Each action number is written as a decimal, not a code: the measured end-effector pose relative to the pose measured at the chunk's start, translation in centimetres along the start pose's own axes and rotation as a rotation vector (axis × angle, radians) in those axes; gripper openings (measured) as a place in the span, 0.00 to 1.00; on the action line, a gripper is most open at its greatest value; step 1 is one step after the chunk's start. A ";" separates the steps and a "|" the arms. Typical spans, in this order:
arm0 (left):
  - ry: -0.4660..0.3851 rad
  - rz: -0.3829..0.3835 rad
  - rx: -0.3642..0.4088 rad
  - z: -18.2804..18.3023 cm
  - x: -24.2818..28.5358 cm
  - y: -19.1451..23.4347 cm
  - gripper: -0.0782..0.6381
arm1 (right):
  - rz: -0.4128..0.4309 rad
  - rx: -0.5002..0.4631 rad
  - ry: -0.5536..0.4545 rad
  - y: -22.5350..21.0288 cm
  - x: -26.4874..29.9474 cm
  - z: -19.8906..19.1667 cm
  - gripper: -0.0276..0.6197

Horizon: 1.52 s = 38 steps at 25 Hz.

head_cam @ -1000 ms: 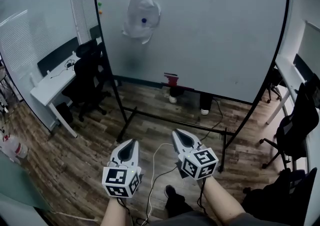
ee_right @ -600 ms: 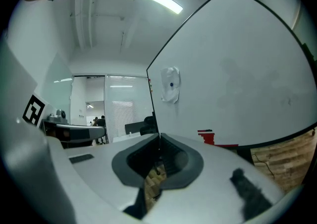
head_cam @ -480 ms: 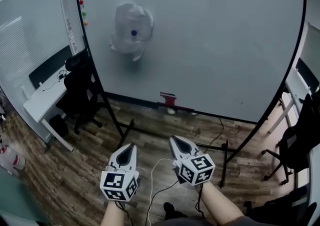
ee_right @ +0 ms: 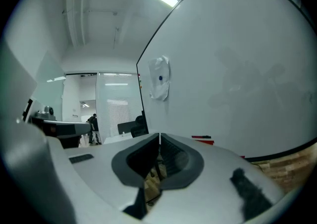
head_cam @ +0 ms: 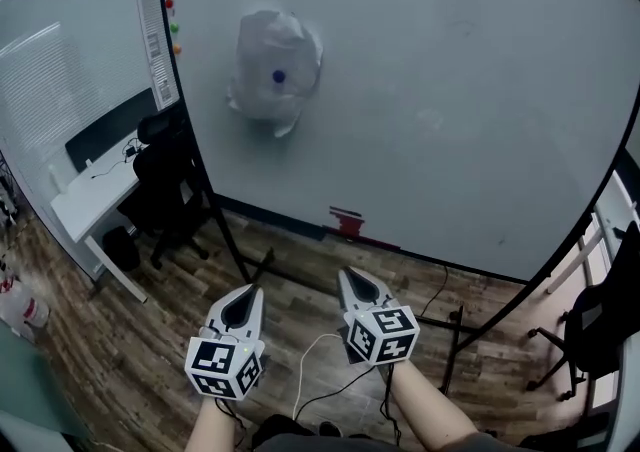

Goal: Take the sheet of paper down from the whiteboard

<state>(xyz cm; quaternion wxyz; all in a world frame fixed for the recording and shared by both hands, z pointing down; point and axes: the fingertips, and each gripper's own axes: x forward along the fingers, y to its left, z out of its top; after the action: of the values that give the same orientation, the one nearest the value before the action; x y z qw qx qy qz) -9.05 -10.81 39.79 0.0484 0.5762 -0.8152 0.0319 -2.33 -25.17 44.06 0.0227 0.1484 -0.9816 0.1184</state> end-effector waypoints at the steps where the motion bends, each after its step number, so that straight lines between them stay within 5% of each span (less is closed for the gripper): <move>1: -0.003 0.003 0.007 0.2 0.3 0.3 0.13 | -0.006 0.003 0.003 -0.1 0.5 0.0 0.08; 10: -0.077 -0.043 0.055 3.1 4.1 3.7 0.13 | -0.001 0.022 -0.018 0.8 4.9 1.2 0.08; 18: -0.106 -0.182 0.082 4.9 10.0 9.4 0.13 | -0.067 0.025 -0.057 2.2 12.4 2.9 0.08; 27: -0.142 -0.325 0.088 7.9 15.8 17.4 0.13 | -0.224 0.064 -0.105 2.5 20.3 5.6 0.08; 38: -0.218 -0.495 0.165 11.1 21.0 20.1 0.13 | -0.377 0.118 -0.173 2.2 25.2 8.2 0.08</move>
<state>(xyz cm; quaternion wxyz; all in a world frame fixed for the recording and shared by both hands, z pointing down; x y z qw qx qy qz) -35.48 -24.97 31.32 -0.0801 0.7599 -0.6446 0.0231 -27.16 -32.27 37.62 -0.0487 0.3399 -0.9261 0.1562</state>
